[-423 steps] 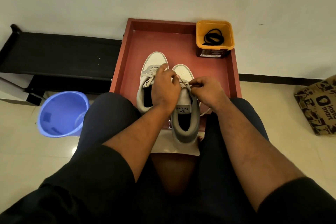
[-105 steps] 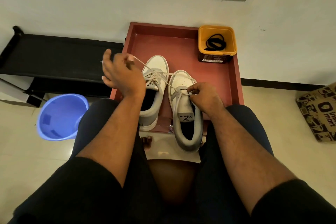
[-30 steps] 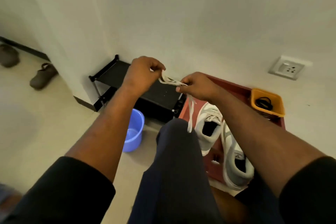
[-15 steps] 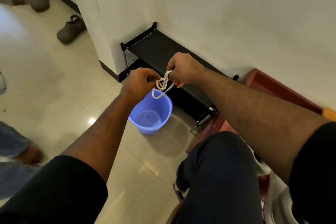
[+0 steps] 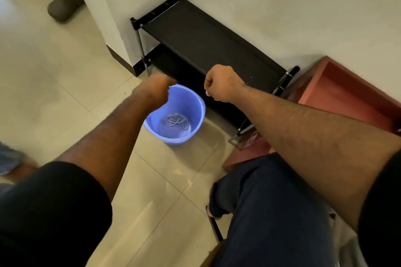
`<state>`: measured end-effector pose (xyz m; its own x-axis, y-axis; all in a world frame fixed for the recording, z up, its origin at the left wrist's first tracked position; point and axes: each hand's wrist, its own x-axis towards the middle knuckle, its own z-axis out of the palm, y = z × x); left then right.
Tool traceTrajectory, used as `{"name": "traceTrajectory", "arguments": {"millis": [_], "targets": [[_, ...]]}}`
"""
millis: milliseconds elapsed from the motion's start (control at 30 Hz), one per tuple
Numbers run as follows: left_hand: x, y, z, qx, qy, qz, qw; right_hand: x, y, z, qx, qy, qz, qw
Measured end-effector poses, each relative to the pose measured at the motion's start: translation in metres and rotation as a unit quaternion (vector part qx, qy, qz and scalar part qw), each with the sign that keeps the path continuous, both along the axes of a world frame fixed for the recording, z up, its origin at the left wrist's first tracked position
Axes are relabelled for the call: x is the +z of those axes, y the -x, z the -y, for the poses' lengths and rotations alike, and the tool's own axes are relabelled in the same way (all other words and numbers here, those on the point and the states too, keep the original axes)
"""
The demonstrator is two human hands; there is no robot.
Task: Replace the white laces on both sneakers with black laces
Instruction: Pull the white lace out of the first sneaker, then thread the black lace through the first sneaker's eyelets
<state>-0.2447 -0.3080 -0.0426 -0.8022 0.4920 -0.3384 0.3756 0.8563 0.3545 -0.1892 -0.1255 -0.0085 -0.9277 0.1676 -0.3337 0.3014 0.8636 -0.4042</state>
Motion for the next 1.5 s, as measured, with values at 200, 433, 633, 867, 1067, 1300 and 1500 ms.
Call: {"name": "traceTrajectory", "arguments": {"millis": [200, 433, 633, 867, 1067, 1300, 1500], "targets": [[0.030, -0.034, -0.071, -0.072, -0.025, -0.033, 0.997, 0.025, -0.026, -0.040, -0.042, -0.026, -0.018, 0.999], [0.095, -0.108, -0.184, -0.184, -0.020, -0.091, 0.978, 0.093, -0.113, -0.119, -0.086, -0.085, -0.067, 0.990], [0.125, -0.193, -0.292, -0.288, -0.045, -0.090, 0.952, 0.124, -0.236, -0.220, -0.190, -0.125, -0.090, 0.970], [0.102, -0.274, -0.405, -0.381, -0.056, -0.060, 0.921, 0.116, -0.356, -0.332, -0.297, -0.123, -0.033, 0.946], [0.070, -0.304, -0.491, -0.436, -0.040, -0.068, 0.896, 0.081, -0.394, -0.419, -0.402, -0.095, -0.047, 0.909], [0.037, -0.295, -0.537, -0.419, 0.003, -0.049, 0.907, 0.033, -0.364, -0.475, -0.359, -0.107, -0.027, 0.927], [-0.004, -0.295, -0.540, -0.400, -0.042, -0.065, 0.913, -0.011, -0.345, -0.488, -0.223, -0.179, 0.102, 0.953]]}}
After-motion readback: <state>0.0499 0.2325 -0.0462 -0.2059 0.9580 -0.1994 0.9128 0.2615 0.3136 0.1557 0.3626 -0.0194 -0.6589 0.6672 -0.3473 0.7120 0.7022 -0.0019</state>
